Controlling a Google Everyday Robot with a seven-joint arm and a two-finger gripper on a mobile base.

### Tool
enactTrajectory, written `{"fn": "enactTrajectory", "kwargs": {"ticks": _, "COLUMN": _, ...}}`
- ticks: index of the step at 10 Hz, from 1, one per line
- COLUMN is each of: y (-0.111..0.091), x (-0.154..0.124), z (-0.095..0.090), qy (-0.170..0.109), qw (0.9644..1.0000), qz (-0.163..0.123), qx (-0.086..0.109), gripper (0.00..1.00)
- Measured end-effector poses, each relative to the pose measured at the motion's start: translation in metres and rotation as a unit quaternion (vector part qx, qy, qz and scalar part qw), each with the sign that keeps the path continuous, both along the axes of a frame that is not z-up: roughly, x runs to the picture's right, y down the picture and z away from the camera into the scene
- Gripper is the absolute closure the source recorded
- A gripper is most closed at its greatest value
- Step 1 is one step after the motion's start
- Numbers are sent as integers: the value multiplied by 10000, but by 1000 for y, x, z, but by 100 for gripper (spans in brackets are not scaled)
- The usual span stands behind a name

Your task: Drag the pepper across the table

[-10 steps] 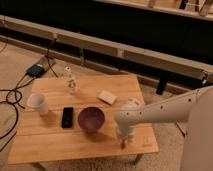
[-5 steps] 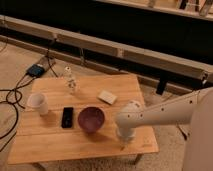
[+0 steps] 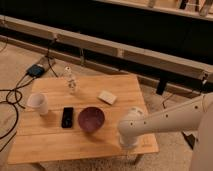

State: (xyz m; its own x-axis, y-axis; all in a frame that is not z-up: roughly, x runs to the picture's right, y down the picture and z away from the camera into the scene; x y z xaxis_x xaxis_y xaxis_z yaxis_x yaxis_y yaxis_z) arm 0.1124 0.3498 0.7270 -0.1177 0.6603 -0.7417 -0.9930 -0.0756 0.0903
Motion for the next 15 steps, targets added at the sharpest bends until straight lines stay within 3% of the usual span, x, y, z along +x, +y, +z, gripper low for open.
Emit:
{"fn": "enactTrajectory", "kwargs": {"ticks": 3, "y": 35, "x": 16, "z": -30, "qy": 99, "qw": 9998, "qz": -78, "qx": -134, "gripper": 100}}
{"fn": "enactTrajectory", "kwargs": {"ticks": 7, "y": 90, "x": 29, "z": -69, "qy": 218, "qw": 9983, "qz": -162, "qx": -514, "gripper": 98}}
{"fn": "enactTrajectory", "kwargs": {"ticks": 8, "y": 99, "x": 30, "z": -74, "qy": 241, "qw": 9978, "qz": -162, "qx": -596, "gripper": 92}}
{"fn": "enactTrajectory", "kwargs": {"ticks": 11, "y": 122, "x": 35, "z": -86, "qy": 315, "qw": 9961, "qz": -119, "qx": -817, "gripper": 58}}
{"fn": "enactTrajectory", "kwargs": {"ticks": 14, "y": 125, "x": 38, "z": -90, "qy": 362, "qw": 9960, "qz": -78, "qx": -811, "gripper": 25}}
{"fn": "enactTrajectory", "kwargs": {"ticks": 15, "y": 125, "x": 39, "z": -90, "qy": 367, "qw": 9961, "qz": -71, "qx": -797, "gripper": 21}}
